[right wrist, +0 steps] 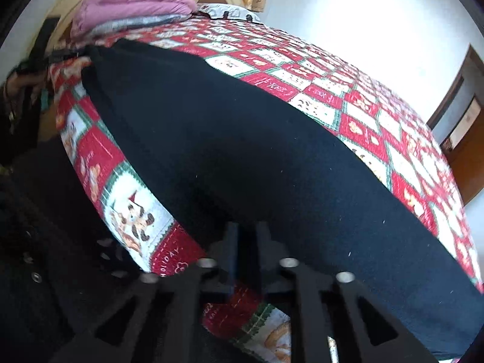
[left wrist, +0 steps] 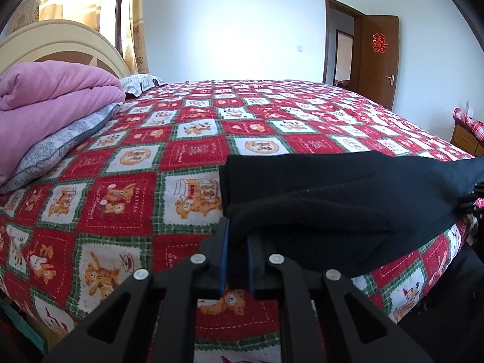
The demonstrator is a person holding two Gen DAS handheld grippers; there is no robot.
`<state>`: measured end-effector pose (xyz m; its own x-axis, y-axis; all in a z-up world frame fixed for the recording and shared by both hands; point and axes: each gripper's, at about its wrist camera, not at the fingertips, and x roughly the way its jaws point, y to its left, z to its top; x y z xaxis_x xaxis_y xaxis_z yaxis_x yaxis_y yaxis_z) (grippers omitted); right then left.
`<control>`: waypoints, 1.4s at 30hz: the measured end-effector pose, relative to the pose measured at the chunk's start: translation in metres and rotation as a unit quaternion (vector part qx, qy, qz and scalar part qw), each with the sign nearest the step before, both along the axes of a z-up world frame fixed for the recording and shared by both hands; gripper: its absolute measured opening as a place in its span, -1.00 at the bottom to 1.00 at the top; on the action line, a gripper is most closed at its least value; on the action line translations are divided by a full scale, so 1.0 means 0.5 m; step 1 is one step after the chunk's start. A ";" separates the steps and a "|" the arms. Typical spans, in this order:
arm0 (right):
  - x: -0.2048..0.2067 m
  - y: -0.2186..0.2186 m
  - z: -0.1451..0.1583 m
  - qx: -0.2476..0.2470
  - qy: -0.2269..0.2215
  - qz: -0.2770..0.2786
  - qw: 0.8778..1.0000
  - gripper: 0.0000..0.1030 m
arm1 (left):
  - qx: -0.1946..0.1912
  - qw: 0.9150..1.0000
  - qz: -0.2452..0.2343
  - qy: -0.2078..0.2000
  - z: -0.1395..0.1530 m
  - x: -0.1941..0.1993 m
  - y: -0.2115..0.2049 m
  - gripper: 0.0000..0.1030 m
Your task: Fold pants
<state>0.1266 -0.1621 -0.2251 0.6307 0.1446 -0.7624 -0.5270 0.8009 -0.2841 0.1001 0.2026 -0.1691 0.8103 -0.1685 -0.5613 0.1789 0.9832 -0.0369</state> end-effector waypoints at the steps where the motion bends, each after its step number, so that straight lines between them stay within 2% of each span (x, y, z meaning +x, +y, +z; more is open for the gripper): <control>1: 0.001 0.003 -0.003 -0.002 0.003 0.003 1.000 -0.49 | -0.001 1.000 0.000 0.001 -0.001 0.001 0.001 -0.77; 4: 0.003 0.007 -0.010 -0.006 -0.003 0.005 1.000 -0.47 | -0.002 1.000 0.000 0.001 -0.002 0.001 0.000 -0.77; 8: 0.019 -0.011 -0.001 0.034 0.012 -0.010 0.999 -0.50 | -0.004 1.000 0.000 0.002 -0.004 0.002 0.001 -0.77; 10: 0.024 -0.014 -0.002 0.037 0.011 -0.015 0.999 -0.64 | -0.005 1.000 0.000 0.002 -0.005 0.001 0.001 -0.77; 11: 0.023 -0.012 -0.004 0.034 0.006 -0.015 0.999 -0.85 | -0.004 1.000 0.000 0.001 -0.005 0.001 0.001 -0.77; 12: 0.022 -0.010 -0.005 0.033 0.005 -0.014 0.999 -0.93 | -0.003 1.000 0.001 -0.001 -0.005 0.000 0.000 -0.77; 17: -0.007 -0.014 0.041 0.050 -0.028 -0.007 0.998 -0.95 | 0.011 1.000 0.006 -0.021 0.012 -0.005 0.003 -0.77; 21: -0.026 -0.027 0.077 0.069 -0.032 0.000 0.997 -0.95 | 0.033 0.999 -0.003 -0.032 0.005 -0.012 0.009 -0.77; 27: -0.024 -0.017 0.013 0.030 0.001 0.002 1.000 -0.95 | 0.017 1.000 0.014 -0.003 -0.043 -0.009 0.041 -0.85; 29: -0.020 -0.015 -0.003 0.022 0.014 0.003 1.000 -0.95 | -0.013 1.000 0.018 0.004 -0.053 -0.011 0.064 -0.85; 31: -0.021 -0.016 -0.008 0.018 0.012 0.003 1.000 -0.94 | -0.024 0.999 0.034 0.007 -0.060 -0.014 0.081 -0.84; 34: -0.014 -0.023 -0.006 0.030 0.032 0.001 0.999 -0.82 | -0.040 0.997 0.061 0.006 -0.059 -0.020 0.108 -0.84; 37: -0.022 -0.027 0.001 0.013 0.022 -0.005 1.000 -0.75 | -0.044 0.995 0.090 -0.013 -0.028 -0.034 0.122 -0.79; 39: -0.030 -0.035 0.010 0.014 0.017 -0.009 1.000 -0.61 | -0.041 0.995 0.088 -0.034 0.000 -0.039 0.108 -0.67; 42: -0.034 -0.049 0.026 0.034 0.015 -0.021 0.999 -0.25 | -0.044 0.996 0.051 -0.057 0.041 -0.038 0.049 -0.24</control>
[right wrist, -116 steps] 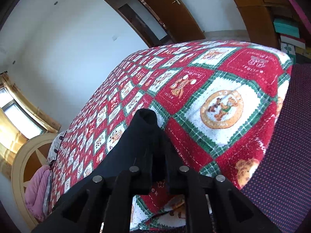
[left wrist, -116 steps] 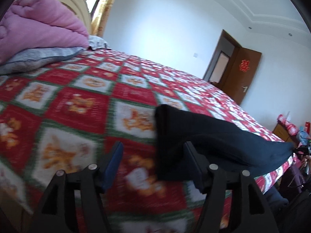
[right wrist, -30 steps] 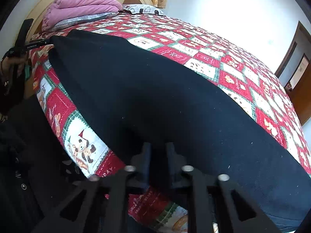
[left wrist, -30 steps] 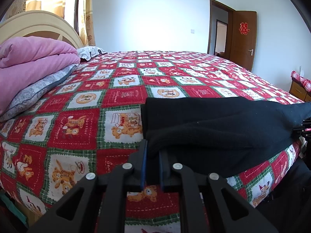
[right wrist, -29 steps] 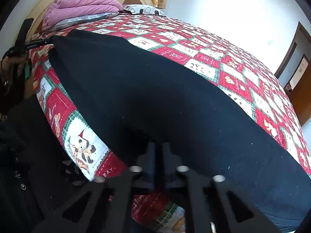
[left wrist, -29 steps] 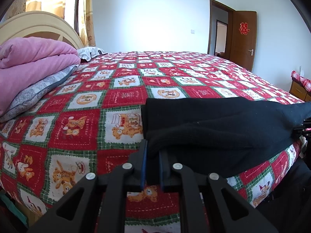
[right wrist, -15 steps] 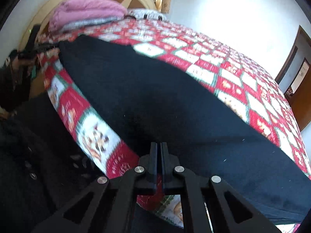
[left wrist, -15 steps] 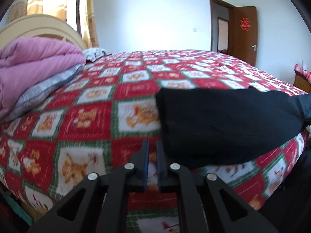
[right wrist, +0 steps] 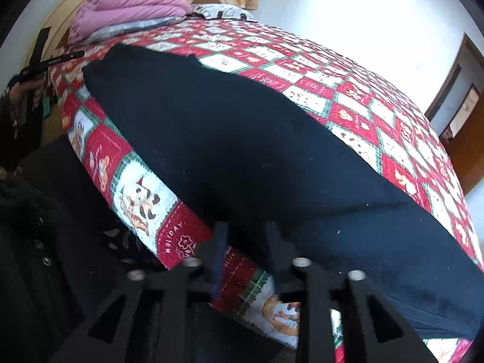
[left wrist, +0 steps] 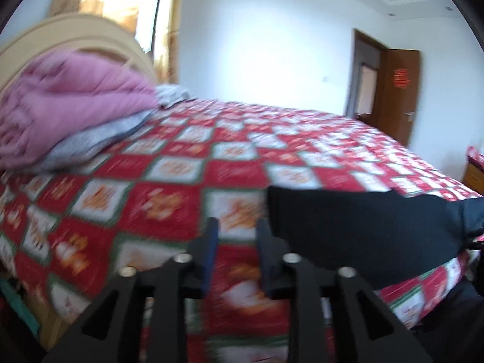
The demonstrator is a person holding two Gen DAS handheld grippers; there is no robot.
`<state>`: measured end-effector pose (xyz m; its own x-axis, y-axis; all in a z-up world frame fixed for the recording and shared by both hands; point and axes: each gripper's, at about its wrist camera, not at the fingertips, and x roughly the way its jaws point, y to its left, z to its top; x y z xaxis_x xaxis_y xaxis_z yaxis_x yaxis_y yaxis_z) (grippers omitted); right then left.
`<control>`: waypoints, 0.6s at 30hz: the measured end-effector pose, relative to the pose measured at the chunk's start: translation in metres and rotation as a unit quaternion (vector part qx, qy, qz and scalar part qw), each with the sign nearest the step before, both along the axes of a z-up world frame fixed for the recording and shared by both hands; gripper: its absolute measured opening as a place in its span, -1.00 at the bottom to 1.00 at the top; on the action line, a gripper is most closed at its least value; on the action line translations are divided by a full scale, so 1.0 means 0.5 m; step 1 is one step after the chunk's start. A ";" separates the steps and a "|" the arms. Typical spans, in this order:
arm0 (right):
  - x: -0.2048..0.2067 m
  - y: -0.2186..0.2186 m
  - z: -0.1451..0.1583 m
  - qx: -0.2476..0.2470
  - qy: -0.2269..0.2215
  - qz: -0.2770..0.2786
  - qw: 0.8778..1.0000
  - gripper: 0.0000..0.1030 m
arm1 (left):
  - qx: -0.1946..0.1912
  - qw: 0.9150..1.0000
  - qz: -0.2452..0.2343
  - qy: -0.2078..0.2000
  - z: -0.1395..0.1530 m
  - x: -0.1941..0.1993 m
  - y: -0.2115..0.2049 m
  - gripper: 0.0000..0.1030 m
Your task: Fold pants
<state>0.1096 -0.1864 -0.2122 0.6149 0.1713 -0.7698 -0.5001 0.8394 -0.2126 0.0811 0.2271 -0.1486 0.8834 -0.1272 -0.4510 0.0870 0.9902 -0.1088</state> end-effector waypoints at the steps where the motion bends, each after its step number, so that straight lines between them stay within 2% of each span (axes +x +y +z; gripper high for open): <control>1: 0.000 -0.004 0.005 0.010 0.000 -0.004 1.000 -0.25 | 0.003 1.000 -0.017 -0.004 0.007 0.002 -0.028 -0.03; 2: 0.002 -0.006 0.008 0.016 0.001 -0.010 1.000 -0.25 | 0.009 0.999 -0.036 -0.003 0.009 0.006 -0.062 0.06; 6: 0.005 -0.018 0.015 0.016 -0.004 -0.038 0.999 -0.25 | 0.028 0.995 -0.085 0.031 -0.024 0.039 -0.161 0.06; 9: 0.003 -0.053 0.029 0.030 -0.004 -0.066 0.997 -0.25 | -0.002 0.992 -0.102 0.077 -0.052 0.063 -0.216 0.05; 11: -0.002 -0.095 0.050 0.054 -0.006 -0.094 0.994 -0.24 | -0.019 0.988 -0.126 0.082 -0.050 0.060 -0.255 0.06; 13: -0.008 -0.140 0.068 0.081 -0.008 -0.127 0.989 -0.24 | -0.012 0.985 -0.152 0.082 -0.038 0.059 -0.314 0.06; 15: -0.015 -0.211 0.091 0.118 -0.013 -0.183 0.976 -0.24 | -0.015 0.980 -0.184 0.077 -0.025 0.058 -0.371 0.06; 17: -0.021 -0.281 0.107 0.156 -0.018 -0.241 0.958 -0.24 | -0.023 0.971 -0.229 0.068 -0.004 0.051 -0.445 0.05; 18: -0.028 -0.323 0.115 0.183 -0.020 -0.275 0.944 -0.24 | -0.024 0.967 -0.247 0.065 0.002 0.048 -0.474 0.06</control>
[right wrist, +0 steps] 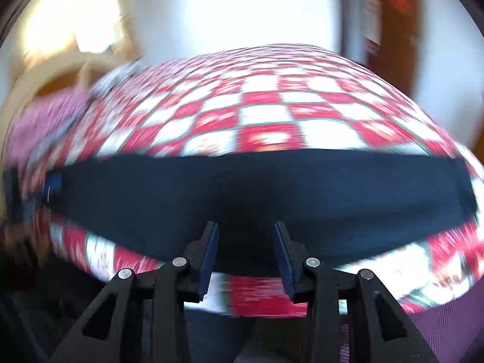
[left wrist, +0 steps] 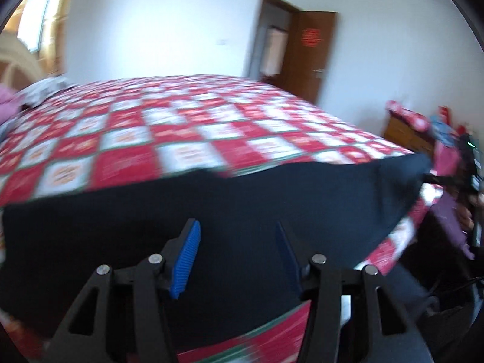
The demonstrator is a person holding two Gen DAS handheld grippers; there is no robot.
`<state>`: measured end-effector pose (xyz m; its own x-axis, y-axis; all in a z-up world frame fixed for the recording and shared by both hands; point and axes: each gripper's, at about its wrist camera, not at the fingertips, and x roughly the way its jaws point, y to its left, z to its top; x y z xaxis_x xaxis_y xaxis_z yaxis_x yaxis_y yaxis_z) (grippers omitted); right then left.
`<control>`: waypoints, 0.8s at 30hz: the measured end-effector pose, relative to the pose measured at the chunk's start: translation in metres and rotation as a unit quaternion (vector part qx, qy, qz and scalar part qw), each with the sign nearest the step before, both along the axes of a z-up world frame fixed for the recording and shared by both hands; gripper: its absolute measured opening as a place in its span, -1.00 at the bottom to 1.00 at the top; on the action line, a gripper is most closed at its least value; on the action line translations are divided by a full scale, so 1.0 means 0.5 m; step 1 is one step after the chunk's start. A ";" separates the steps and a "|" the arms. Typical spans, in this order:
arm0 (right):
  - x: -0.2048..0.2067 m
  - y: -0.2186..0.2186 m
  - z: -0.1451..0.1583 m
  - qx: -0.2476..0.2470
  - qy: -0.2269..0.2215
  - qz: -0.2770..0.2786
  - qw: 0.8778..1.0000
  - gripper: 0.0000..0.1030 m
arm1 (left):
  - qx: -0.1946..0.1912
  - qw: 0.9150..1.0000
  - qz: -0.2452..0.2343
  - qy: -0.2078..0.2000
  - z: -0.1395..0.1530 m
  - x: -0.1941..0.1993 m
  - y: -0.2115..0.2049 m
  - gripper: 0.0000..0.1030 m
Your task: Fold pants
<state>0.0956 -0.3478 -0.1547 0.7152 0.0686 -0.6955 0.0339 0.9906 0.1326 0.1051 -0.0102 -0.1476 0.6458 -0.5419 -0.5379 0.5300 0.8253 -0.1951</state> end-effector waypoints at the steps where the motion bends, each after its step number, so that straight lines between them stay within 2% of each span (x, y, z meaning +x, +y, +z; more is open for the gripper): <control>1: -0.005 -0.037 0.004 0.032 -0.002 -0.026 0.999 -0.24 | 0.001 1.000 -0.026 -0.006 0.006 -0.006 -0.045 0.06; 2: -0.012 -0.082 0.003 0.080 -0.004 -0.053 0.995 -0.24 | 0.004 0.999 -0.038 -0.010 0.007 -0.010 -0.069 0.06; 4: -0.019 -0.120 -0.001 0.119 -0.004 -0.075 0.990 -0.24 | 0.012 0.999 -0.050 -0.014 0.001 -0.011 -0.114 0.06; 7: -0.018 -0.108 -0.007 0.132 -0.001 -0.057 0.990 -0.24 | -0.010 0.999 -0.036 0.017 -0.028 -0.006 -0.130 0.06; 9: -0.012 -0.086 -0.016 0.157 0.005 -0.028 0.987 -0.24 | 0.001 0.999 -0.021 0.034 -0.052 -0.005 -0.127 0.06; 10: -0.010 -0.078 -0.022 0.162 0.011 -0.020 0.987 -0.24 | 0.011 0.999 -0.010 0.039 -0.066 -0.007 -0.120 0.05; 12: -0.003 -0.065 -0.039 0.151 0.033 -0.023 0.988 -0.24 | 0.007 1.000 -0.010 0.025 -0.068 -0.020 -0.109 0.05; 16: 0.003 -0.075 -0.060 0.138 0.061 -0.060 0.987 -0.25 | 0.023 1.000 -0.005 0.009 -0.073 -0.029 -0.114 0.06; 20: -0.007 -0.089 -0.047 0.113 0.038 -0.086 0.989 -0.25 | 0.037 0.999 0.000 -0.011 -0.077 -0.039 -0.122 0.06; 24: -0.008 -0.114 -0.058 0.146 0.018 -0.092 0.985 -0.25 | 0.030 0.999 0.001 -0.014 -0.081 -0.039 -0.118 0.09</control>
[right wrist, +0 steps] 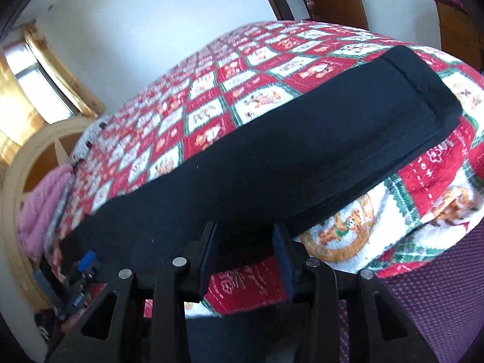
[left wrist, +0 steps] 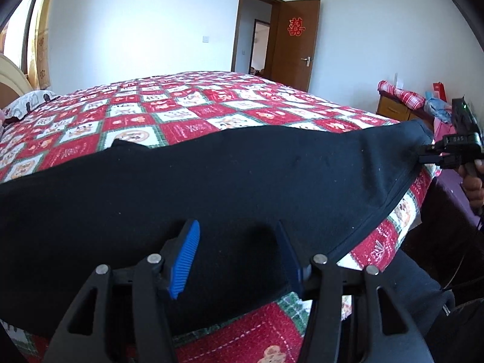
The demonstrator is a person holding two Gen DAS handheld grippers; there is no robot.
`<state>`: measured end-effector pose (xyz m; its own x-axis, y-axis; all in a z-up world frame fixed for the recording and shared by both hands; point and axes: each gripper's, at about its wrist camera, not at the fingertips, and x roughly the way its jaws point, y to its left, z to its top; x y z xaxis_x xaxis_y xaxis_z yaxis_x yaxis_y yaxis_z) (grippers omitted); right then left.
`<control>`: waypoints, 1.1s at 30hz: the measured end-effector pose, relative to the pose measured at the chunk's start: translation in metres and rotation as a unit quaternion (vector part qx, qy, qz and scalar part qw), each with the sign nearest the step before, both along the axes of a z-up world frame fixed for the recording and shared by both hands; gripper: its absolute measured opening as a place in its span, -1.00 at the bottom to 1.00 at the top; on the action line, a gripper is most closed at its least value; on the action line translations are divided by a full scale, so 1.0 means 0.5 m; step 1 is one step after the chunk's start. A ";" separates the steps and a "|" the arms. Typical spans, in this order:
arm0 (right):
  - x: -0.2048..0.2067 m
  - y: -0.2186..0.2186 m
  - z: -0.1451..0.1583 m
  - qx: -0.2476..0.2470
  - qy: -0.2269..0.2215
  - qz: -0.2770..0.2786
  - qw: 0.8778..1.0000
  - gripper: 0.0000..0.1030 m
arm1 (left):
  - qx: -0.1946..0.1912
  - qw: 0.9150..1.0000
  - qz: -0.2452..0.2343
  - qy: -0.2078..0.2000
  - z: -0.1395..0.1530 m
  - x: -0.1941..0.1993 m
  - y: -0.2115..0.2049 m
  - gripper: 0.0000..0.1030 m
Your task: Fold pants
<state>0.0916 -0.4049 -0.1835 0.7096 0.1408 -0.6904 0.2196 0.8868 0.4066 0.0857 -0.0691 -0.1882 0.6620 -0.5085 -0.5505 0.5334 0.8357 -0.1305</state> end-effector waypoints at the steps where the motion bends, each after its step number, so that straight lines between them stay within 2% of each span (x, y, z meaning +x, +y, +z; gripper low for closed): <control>1: 0.001 0.002 -0.003 0.001 -0.003 -0.001 1.000 -0.25 | -0.003 1.000 0.001 -0.001 -0.001 -0.001 0.002 0.09; 2: 0.002 0.003 -0.005 0.001 -0.008 -0.003 1.000 -0.25 | -0.006 1.000 0.002 -0.002 -0.001 -0.001 0.003 0.09; 4: 0.000 0.004 -0.002 0.004 -0.019 -0.006 1.000 -0.41 | -0.013 1.000 0.003 -0.005 -0.004 -0.002 0.005 0.09; 6: -0.006 -0.012 -0.005 0.020 -0.029 -0.018 0.999 -0.74 | -0.018 1.000 0.003 -0.007 -0.006 -0.002 0.006 0.09; 9: -0.010 -0.040 -0.019 0.053 -0.031 -0.035 0.997 -0.94 | -0.030 1.000 0.001 -0.006 -0.007 -0.002 0.013 0.09; 12: -0.017 -0.049 -0.018 0.078 -0.035 -0.035 0.996 -0.95 | -0.040 0.999 -0.001 -0.003 -0.008 0.001 0.018 0.09; 19: -0.047 -0.026 0.045 0.039 -0.061 -0.026 0.997 -0.96 | -0.037 0.999 0.001 -0.006 -0.010 -0.001 0.015 0.09; 25: -0.033 -0.050 -0.003 0.035 -0.017 -0.047 0.998 -0.96 | -0.039 0.999 -0.002 -0.006 -0.010 -0.001 0.015 0.12; 27: -0.027 -0.054 -0.015 0.043 -0.007 -0.034 0.998 -0.95 | -0.041 0.999 -0.003 -0.005 -0.011 -0.001 0.015 0.12; 30: -0.035 -0.067 -0.001 0.053 -0.015 -0.040 0.998 -0.90 | -0.040 0.999 -0.003 -0.006 -0.011 -0.001 0.015 0.13; 33: -0.065 -0.101 0.025 0.031 -0.024 -0.078 0.996 -0.89 | -0.037 0.999 -0.004 -0.007 -0.011 -0.003 0.013 0.16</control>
<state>0.0590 -0.4554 -0.1708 0.7582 0.0671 -0.6486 0.3315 0.8168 0.4721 0.0844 -0.0625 -0.1936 0.6654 -0.5526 -0.5019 0.5426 0.8198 -0.1833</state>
